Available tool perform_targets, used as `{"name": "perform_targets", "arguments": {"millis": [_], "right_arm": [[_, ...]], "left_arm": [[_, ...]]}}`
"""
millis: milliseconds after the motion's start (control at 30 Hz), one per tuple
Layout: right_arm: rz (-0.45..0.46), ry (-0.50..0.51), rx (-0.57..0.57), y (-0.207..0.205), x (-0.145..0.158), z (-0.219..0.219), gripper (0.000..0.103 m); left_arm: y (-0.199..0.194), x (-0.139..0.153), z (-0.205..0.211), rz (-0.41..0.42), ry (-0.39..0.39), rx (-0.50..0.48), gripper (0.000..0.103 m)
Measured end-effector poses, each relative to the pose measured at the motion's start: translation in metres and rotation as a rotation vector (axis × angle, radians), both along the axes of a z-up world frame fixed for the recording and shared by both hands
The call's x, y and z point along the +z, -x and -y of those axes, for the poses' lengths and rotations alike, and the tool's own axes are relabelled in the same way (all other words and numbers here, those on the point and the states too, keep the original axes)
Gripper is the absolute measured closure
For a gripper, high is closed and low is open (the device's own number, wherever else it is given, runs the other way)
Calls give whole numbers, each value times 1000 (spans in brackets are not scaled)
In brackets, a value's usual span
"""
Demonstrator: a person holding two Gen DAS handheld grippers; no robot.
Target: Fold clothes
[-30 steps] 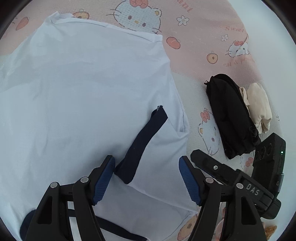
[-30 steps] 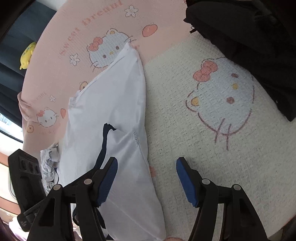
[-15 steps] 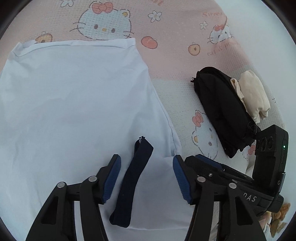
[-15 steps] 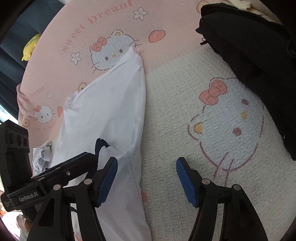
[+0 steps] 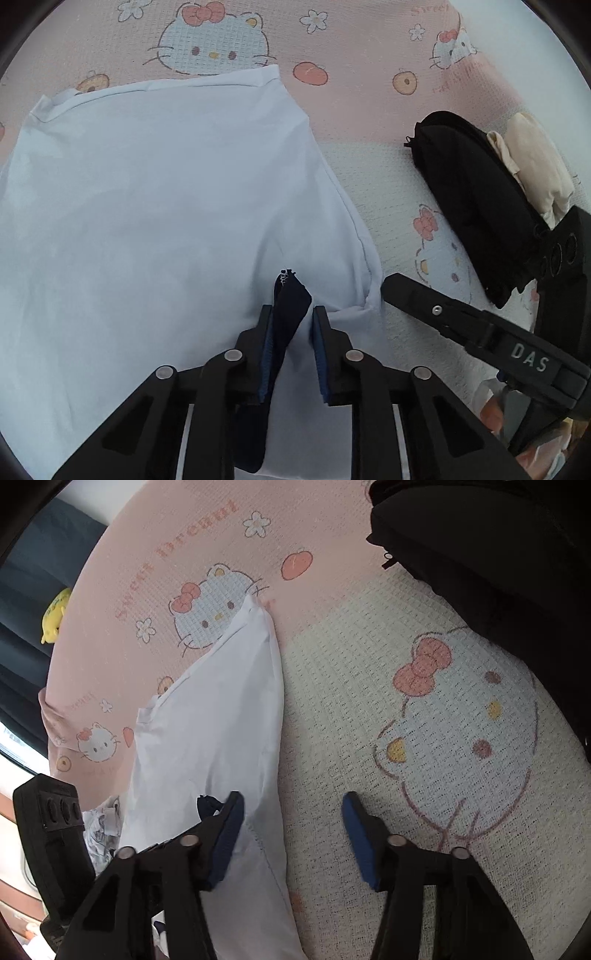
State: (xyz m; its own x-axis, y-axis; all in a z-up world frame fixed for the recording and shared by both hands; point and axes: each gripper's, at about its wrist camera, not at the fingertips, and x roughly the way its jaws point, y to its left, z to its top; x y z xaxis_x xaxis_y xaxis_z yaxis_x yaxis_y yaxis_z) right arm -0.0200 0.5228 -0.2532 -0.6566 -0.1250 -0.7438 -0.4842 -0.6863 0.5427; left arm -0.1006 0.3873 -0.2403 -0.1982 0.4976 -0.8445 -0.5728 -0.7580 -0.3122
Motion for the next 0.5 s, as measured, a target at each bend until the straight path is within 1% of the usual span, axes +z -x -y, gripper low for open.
{"name": "perform_targets", "arguments": {"millis": [33, 100, 167, 267, 333, 400, 467, 500], "right_arm": [[12, -26, 13, 3, 1, 3, 75], [28, -87, 37, 9, 4, 11, 75], [40, -110, 70, 15, 4, 16, 78], [57, -128, 76, 15, 6, 17, 78], [53, -90, 61, 14, 6, 12, 77], [22, -36, 38, 10, 5, 6, 77], [-5, 12, 24, 8, 4, 1, 77], [-9, 18, 33, 9, 4, 1, 77]], "left_arm": [[-1, 0, 0, -15, 14, 2, 87], [2, 0, 2, 1, 7, 16, 88], [5, -1, 4, 16, 4, 22, 88], [11, -1, 5, 57, -28, 37, 88], [15, -3, 11, 99, -64, 61, 88], [18, -3, 15, 130, -93, 82, 88], [17, -2, 16, 122, -88, 86, 88], [15, 0, 15, 105, -79, 81, 88]]}}
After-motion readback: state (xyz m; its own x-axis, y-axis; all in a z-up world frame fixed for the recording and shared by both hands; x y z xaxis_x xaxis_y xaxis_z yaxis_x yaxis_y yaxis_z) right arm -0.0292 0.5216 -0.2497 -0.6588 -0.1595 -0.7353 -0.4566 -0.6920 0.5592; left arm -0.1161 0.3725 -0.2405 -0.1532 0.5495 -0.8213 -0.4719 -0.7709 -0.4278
